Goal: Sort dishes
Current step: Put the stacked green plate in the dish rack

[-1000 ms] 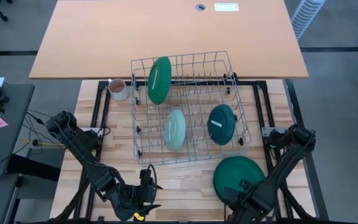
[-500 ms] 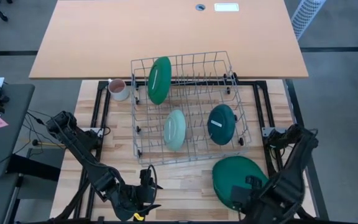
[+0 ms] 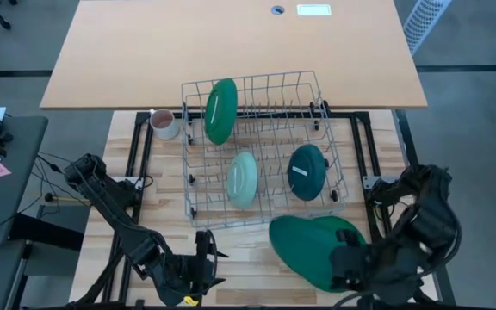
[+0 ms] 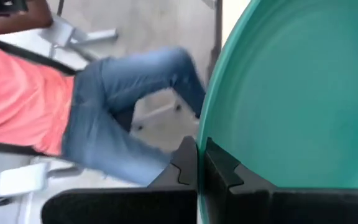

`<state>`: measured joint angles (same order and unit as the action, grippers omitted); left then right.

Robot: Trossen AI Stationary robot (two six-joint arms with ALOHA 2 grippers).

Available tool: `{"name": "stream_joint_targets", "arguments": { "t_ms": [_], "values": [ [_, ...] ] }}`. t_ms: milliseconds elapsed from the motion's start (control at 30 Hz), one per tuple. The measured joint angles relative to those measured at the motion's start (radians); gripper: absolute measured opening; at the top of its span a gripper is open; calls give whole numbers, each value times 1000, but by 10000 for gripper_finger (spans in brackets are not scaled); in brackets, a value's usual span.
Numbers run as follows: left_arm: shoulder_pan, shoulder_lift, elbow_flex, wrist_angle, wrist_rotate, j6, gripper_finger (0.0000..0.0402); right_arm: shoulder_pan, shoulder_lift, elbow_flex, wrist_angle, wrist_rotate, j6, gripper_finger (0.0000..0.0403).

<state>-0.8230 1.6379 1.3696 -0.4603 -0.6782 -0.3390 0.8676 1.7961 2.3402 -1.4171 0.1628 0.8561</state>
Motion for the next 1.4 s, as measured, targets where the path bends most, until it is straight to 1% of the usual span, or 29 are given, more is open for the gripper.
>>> {"name": "stream_joint_targets", "arguments": {
  "t_ms": [167,300,433,700,767,833,900,1000,1100,1167,1267,1333,1400],
  "values": [
    [0,0,57,-5,-54,93,278,0,-43,0,27,99,-154,5],
    [0,-1,110,-6,-142,180,278,9,-91,0,66,168,-292,5],
    [0,-2,170,-19,-254,239,278,26,-142,0,78,259,-394,5],
    [0,-3,200,-23,-454,332,278,87,-211,0,91,543,-595,5],
    [0,-3,200,-23,-517,341,278,92,-220,0,73,587,-611,5],
    [0,-3,200,-22,-581,336,278,86,-234,-1,36,610,-579,5],
    [0,-3,200,-23,-617,309,278,78,-253,-1,-11,630,-511,5],
    [0,-3,200,-22,-630,253,278,95,-271,-12,-63,676,-422,5],
    [0,-3,200,-22,-629,195,278,141,-280,-52,-95,729,-347,5],
    [0,-3,200,-23,-628,174,278,167,-293,-99,-95,770,-301,5],
    [-3,-3,200,-23,-628,160,278,191,-317,-194,-102,865,-221,5],
    [-3,-3,200,-24,-628,158,278,192,-332,-279,-117,924,-123,5],
    [-3,-3,200,-24,-627,158,278,179,-356,-384,-140,955,-8,5]
  ]
}}
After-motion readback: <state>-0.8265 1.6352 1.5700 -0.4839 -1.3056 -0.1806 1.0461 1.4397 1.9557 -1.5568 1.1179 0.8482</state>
